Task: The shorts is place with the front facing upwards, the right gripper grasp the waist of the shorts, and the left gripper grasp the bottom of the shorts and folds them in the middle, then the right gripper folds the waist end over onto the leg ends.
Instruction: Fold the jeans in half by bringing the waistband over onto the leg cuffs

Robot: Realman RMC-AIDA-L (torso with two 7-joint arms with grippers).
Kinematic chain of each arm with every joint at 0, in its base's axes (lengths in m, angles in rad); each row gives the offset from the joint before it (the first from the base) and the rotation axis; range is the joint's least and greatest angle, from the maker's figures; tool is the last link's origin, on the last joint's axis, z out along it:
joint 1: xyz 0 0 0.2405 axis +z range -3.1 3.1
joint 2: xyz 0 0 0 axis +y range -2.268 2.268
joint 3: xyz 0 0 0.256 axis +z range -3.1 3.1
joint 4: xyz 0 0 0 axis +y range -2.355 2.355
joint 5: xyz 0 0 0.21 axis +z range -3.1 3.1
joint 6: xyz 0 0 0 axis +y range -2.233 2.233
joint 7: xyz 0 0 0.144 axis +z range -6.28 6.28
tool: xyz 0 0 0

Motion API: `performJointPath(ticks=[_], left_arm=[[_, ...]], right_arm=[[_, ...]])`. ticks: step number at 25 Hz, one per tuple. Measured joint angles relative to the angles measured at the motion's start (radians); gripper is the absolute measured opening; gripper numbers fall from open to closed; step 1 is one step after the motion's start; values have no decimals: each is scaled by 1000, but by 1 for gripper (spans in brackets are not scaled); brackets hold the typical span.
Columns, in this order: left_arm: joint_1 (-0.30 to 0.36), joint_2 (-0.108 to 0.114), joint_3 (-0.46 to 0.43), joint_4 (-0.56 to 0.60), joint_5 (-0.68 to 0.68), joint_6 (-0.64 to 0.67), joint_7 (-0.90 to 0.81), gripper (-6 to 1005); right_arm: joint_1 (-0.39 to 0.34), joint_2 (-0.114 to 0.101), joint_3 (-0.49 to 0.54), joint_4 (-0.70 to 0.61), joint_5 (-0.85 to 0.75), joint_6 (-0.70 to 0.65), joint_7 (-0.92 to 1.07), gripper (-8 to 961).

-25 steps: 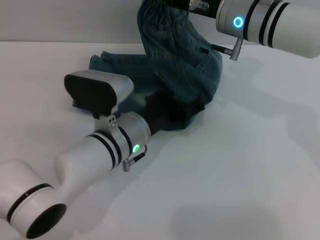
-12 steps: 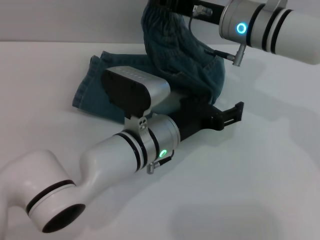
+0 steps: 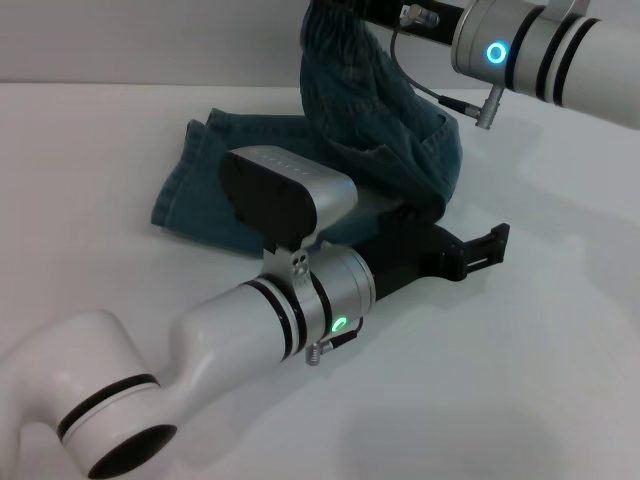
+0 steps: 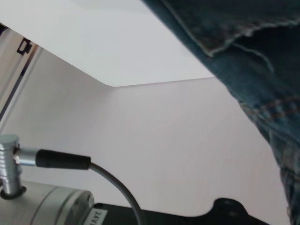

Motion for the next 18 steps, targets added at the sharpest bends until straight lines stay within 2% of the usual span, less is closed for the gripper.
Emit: performJointPath(ticks=[4, 12, 18], left_arm=[[12, 1, 7, -15, 0, 2, -4, 860], [105, 14, -44, -79, 8, -7, 8, 860], [273, 18, -140, -194, 11, -10, 140, 860]], right_arm=[[0, 0, 4, 2, 0, 0, -3, 3], [-20, -2, 15, 2, 0, 7, -5, 4], [-24, -2, 16, -1, 0, 34, -7, 9]])
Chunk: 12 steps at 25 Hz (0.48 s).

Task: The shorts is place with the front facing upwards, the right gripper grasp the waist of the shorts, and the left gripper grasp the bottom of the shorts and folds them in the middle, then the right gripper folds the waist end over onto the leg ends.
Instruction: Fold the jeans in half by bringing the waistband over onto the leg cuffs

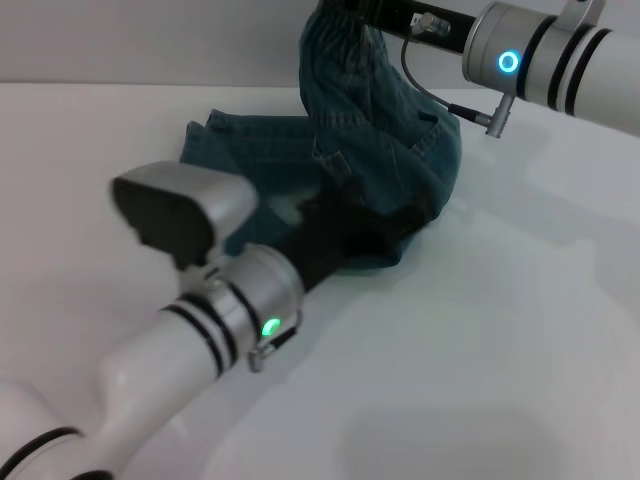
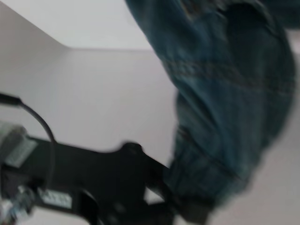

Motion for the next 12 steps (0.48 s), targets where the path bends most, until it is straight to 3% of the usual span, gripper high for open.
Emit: performJointPath(ticks=[5, 12], left_arm=[[131, -2, -86, -79, 0, -2, 120, 860], [131, -2, -107, -48, -3, -4, 130, 860]], right_arm=[[3, 2, -14, -4, 0, 16, 0, 12], [41, 5, -68, -27, -5, 17, -1, 17]])
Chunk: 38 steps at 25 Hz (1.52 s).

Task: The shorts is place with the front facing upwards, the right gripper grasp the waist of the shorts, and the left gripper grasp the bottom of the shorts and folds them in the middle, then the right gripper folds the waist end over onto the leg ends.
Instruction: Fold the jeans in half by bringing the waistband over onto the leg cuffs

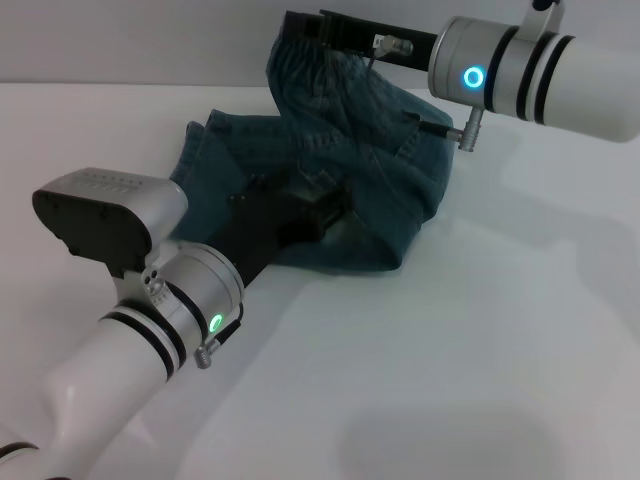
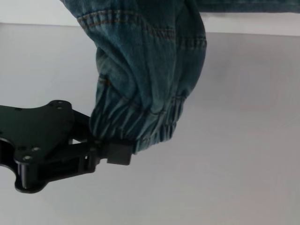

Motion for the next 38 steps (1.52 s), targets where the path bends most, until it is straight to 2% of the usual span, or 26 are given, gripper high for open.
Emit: performJointPath(ticks=[6, 18, 27, 38], left_arm=[[-2, -2, -15, 20, 0, 4, 3, 860], [6, 0, -145, 97, 3, 14, 34, 860], [-12, -3, -222, 176, -5, 83, 58, 859], [-37, -2, -225, 219, -6, 124, 56, 859]], right_arm=[[12, 0, -25, -19, -13, -9, 0, 22], [9, -1, -38, -39, -13, -13, 4, 31], [13, -1, -48, -54, -13, -13, 5, 37], [15, 0, -64, -58, -15, -9, 1, 45]])
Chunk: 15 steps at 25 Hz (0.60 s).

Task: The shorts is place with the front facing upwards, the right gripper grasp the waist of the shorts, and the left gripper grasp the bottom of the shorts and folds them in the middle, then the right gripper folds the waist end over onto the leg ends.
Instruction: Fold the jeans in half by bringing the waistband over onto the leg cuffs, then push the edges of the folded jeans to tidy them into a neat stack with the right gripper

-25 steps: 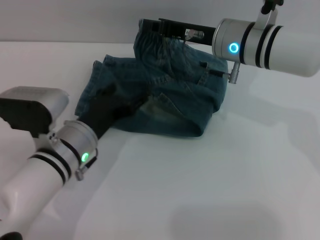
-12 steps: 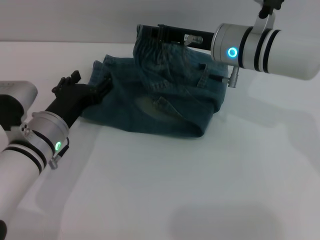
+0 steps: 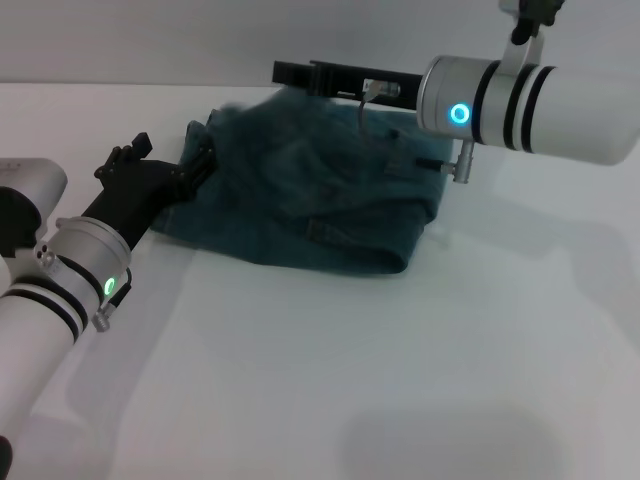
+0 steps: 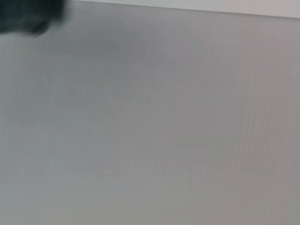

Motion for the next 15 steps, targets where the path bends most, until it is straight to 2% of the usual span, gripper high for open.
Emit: performJointPath(ticks=[1, 5, 10, 12, 15], left_arm=[[-3, -1, 2, 5, 0, 4, -3, 859], [-15, -2, 6, 18, 0, 11, -5, 859], [-15, -3, 7, 22, 0, 39, 0, 859], [-10, -2, 8, 23, 0, 59, 0, 859], [-8, -2, 9, 25, 5, 76, 2, 859]], right_arm=[[2, 0, -6, 1, -3, 2, -1, 46], [12, -1, -17, 1, -31, -1, 0, 255], [-6, 0, -18, 8, -33, -36, -60, 352], [-33, 0, -16, 10, -33, -91, -122, 391], [-107, 5, -18, 55, -34, -290, -218, 449]])
